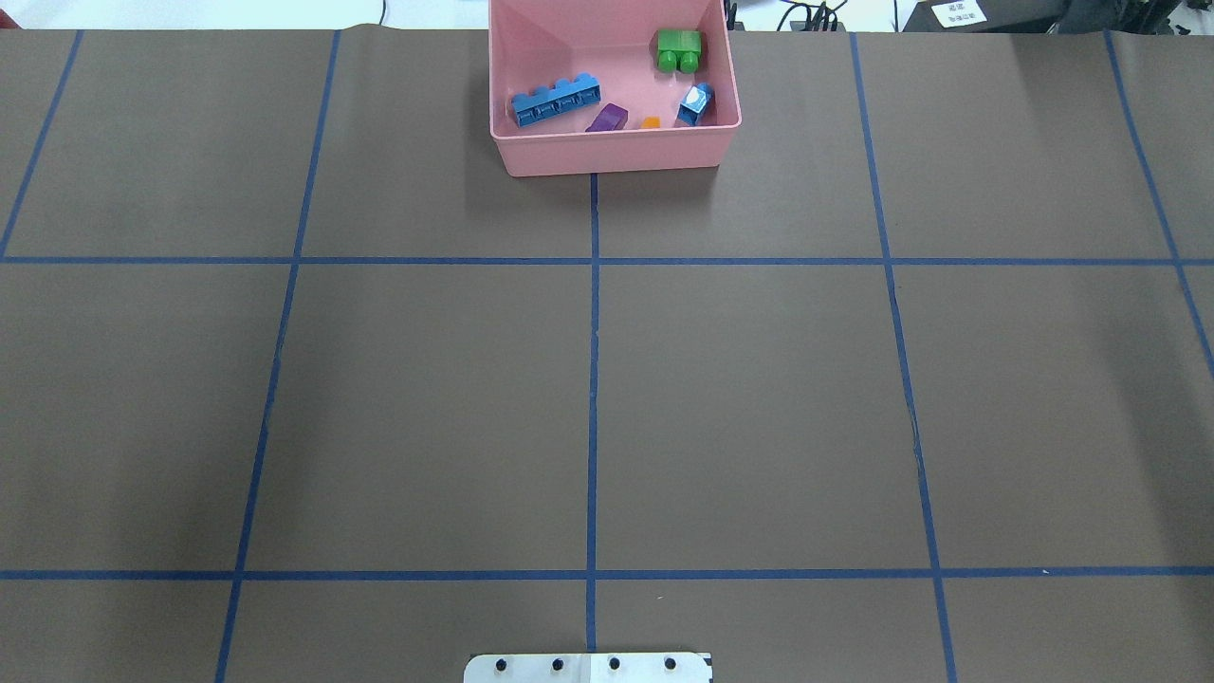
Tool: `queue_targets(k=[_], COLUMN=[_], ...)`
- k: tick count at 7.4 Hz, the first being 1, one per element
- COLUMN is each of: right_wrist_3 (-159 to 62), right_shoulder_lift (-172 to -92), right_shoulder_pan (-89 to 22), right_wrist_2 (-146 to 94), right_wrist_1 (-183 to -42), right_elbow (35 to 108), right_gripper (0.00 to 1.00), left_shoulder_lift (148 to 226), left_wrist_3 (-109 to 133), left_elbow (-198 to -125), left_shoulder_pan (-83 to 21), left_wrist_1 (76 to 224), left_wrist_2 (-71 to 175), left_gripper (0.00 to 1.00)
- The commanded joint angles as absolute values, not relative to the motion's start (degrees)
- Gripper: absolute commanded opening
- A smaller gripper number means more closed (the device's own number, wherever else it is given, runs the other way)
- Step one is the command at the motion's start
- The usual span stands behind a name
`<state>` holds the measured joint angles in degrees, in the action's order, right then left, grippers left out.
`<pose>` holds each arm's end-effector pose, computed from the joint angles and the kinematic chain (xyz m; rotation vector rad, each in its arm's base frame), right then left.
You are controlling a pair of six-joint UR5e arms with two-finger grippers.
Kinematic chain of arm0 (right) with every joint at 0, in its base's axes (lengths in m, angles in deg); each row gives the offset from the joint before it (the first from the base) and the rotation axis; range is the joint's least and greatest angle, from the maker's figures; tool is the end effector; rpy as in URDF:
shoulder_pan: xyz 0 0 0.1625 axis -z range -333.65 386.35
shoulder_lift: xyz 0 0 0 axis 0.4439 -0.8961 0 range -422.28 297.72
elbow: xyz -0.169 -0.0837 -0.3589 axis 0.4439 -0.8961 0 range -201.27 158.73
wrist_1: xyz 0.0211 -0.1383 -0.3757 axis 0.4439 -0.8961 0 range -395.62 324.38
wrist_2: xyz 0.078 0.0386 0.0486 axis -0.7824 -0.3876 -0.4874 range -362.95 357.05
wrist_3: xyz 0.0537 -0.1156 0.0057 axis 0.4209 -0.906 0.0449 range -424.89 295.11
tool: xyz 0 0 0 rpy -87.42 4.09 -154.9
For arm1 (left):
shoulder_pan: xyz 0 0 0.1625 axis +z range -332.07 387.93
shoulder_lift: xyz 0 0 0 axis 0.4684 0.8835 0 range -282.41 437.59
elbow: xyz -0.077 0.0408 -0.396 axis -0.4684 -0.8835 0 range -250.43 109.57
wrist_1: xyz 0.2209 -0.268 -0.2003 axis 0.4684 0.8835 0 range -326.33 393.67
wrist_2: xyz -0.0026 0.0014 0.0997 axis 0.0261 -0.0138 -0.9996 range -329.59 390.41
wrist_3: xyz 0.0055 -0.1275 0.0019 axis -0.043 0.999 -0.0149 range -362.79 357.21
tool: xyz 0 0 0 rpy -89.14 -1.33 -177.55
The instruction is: Put all blocks into box
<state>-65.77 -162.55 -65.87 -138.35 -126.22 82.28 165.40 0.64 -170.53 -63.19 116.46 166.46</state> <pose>0.0583 -0.4070 0.6246 0.0658 -0.7908 0.0037 -0.0504 -0.4589 0.6030 -0.0046 0.8039 -0.0703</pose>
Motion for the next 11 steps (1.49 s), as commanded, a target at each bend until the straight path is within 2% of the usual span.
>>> queue_targets(k=[1, 11], right_wrist_3=[-66.38, -73.94], right_shoulder_lift=[-162.57, -162.57], right_shoulder_pan=[-65.84, -65.84], right_wrist_2=[-138.47, -139.61], right_wrist_1=[-126.15, -126.5], right_elbow=[82.36, 82.45], right_gripper=[1.0, 1.0], left_shoulder_lift=[165.39, 165.31], left_wrist_3=[0.64, 0.64], left_elbow=[-170.01, -169.92], left_shoulder_pan=[-63.21, -63.12], left_wrist_1=[116.73, 116.64], left_wrist_2=[166.46, 166.38], left_gripper=[1.0, 1.0])
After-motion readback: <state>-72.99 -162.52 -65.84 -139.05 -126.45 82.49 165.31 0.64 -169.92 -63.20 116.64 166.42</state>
